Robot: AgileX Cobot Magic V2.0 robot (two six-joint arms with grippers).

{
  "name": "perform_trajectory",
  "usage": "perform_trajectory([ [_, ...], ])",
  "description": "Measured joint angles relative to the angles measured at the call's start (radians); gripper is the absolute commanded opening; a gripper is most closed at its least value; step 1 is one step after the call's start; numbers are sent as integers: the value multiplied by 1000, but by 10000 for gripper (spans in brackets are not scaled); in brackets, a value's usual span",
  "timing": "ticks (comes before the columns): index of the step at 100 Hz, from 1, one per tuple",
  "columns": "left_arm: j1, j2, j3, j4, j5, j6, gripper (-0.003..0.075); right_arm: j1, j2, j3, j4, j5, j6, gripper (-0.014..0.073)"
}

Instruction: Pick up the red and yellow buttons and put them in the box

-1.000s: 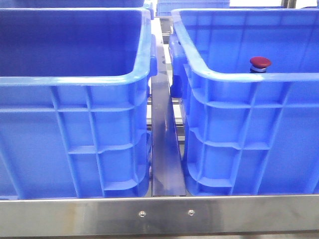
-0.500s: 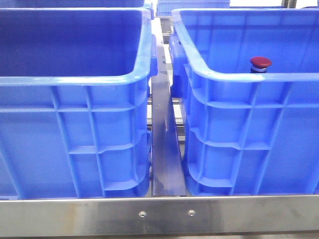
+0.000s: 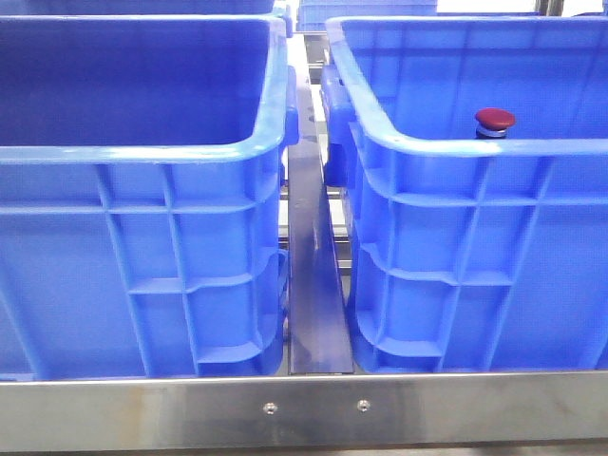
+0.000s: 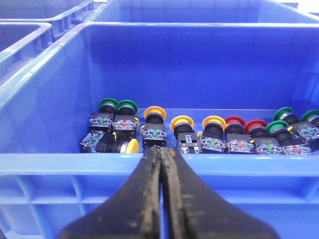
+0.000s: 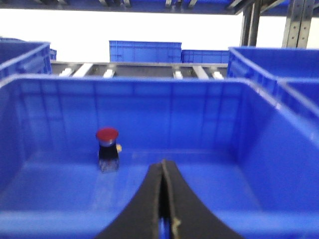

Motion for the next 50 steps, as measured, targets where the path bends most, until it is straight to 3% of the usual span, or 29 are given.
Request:
perform_trajectory([
  [50, 0, 0, 0, 0, 9, 0, -20, 0, -9, 38, -28, 49, 37, -74],
])
